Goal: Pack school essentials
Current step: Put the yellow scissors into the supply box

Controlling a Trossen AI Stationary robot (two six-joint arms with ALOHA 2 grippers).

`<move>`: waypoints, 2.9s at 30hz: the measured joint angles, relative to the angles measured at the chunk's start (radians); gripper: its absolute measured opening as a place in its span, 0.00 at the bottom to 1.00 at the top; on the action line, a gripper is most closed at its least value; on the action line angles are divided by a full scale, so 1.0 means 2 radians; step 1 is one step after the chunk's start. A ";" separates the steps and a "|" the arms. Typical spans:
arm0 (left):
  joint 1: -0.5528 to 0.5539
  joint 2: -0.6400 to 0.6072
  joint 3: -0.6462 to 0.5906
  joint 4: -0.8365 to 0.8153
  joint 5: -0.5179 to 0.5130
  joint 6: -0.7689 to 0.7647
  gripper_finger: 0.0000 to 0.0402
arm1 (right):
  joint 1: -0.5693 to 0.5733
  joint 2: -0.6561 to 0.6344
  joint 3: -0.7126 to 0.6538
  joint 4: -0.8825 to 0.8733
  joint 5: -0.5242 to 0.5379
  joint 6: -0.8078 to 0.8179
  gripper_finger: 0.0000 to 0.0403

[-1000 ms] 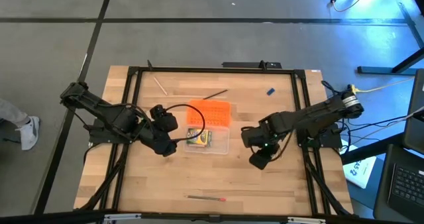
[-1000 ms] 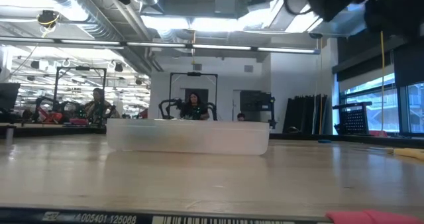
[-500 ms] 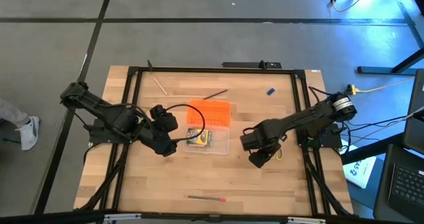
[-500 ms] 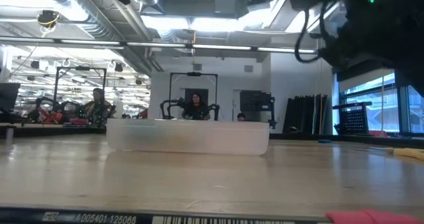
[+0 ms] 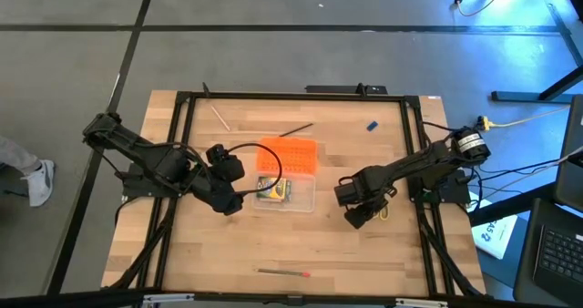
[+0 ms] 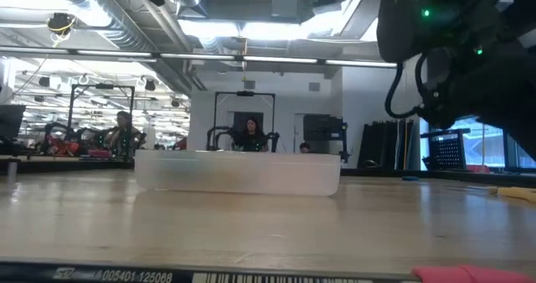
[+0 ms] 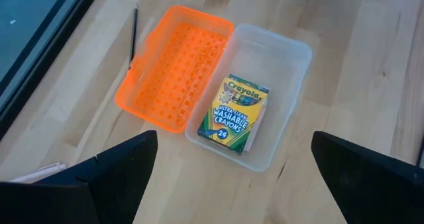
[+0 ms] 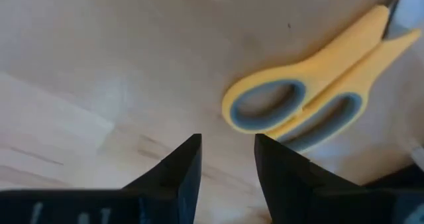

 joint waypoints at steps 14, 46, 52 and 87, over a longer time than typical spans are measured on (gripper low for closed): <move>0.000 0.000 0.000 0.000 0.000 0.000 0.98 | 0.000 0.000 -0.042 0.058 0.014 -0.001 0.35; 0.000 0.000 0.000 0.000 0.003 0.000 0.98 | 0.001 -0.001 -0.072 0.097 0.019 -0.002 0.08; 0.000 0.000 0.000 0.000 0.004 0.000 0.98 | 0.001 -0.001 -0.071 0.097 0.021 -0.002 0.08; 0.000 0.000 0.000 0.000 0.004 0.000 0.98 | 0.000 0.001 0.201 -0.010 0.108 -0.213 0.06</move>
